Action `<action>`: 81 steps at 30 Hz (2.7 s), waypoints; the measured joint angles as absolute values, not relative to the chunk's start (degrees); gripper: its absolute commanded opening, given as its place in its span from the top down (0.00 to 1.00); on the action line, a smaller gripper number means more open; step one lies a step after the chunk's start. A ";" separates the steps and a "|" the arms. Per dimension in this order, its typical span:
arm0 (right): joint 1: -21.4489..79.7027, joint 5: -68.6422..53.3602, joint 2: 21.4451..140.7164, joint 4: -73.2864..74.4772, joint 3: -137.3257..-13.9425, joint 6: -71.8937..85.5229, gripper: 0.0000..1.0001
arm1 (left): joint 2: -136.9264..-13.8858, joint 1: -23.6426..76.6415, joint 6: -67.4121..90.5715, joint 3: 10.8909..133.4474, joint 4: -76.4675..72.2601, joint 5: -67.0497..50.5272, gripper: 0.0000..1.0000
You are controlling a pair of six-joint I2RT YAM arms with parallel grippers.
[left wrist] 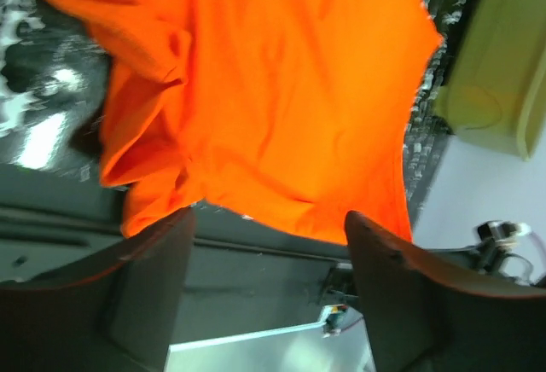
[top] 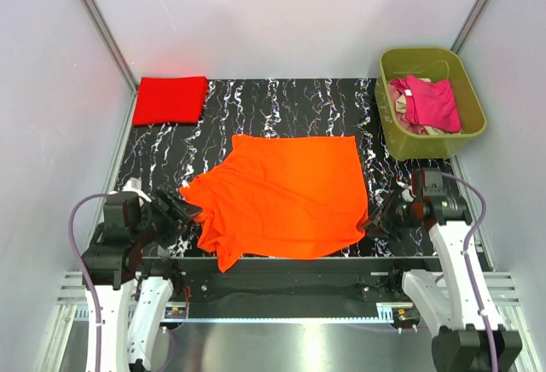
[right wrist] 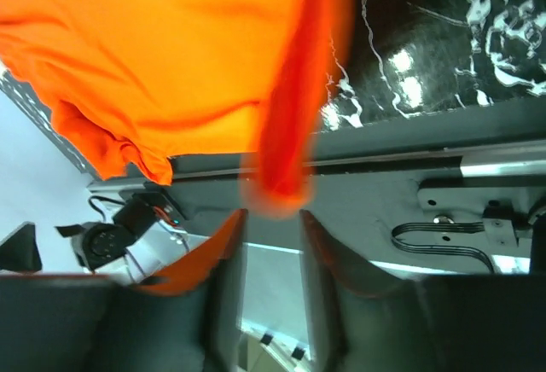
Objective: Fold and stack the t-shirts
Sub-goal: Flatten the tshirt out
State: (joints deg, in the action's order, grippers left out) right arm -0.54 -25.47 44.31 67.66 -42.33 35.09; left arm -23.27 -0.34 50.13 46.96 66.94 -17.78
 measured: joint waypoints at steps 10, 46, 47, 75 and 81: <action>2.31 -25.15 62.65 57.89 -57.43 31.46 0.44 | -39.13 -0.34 46.85 52.03 60.53 -12.97 0.26; 13.72 -11.88 110.13 41.82 -71.09 29.93 0.86 | -102.39 3.51 20.21 79.50 43.05 -11.77 0.25; 13.34 -11.20 108.57 42.06 -69.14 30.06 0.85 | -102.39 3.09 19.70 79.57 42.94 -12.03 0.24; 25.32 -24.53 147.74 44.03 -136.33 22.63 0.36 | -102.67 2.50 21.76 75.57 43.55 -13.30 0.36; 29.56 -21.04 149.97 44.18 -140.18 25.76 0.42 | -97.76 2.50 24.23 71.81 41.93 -14.26 0.37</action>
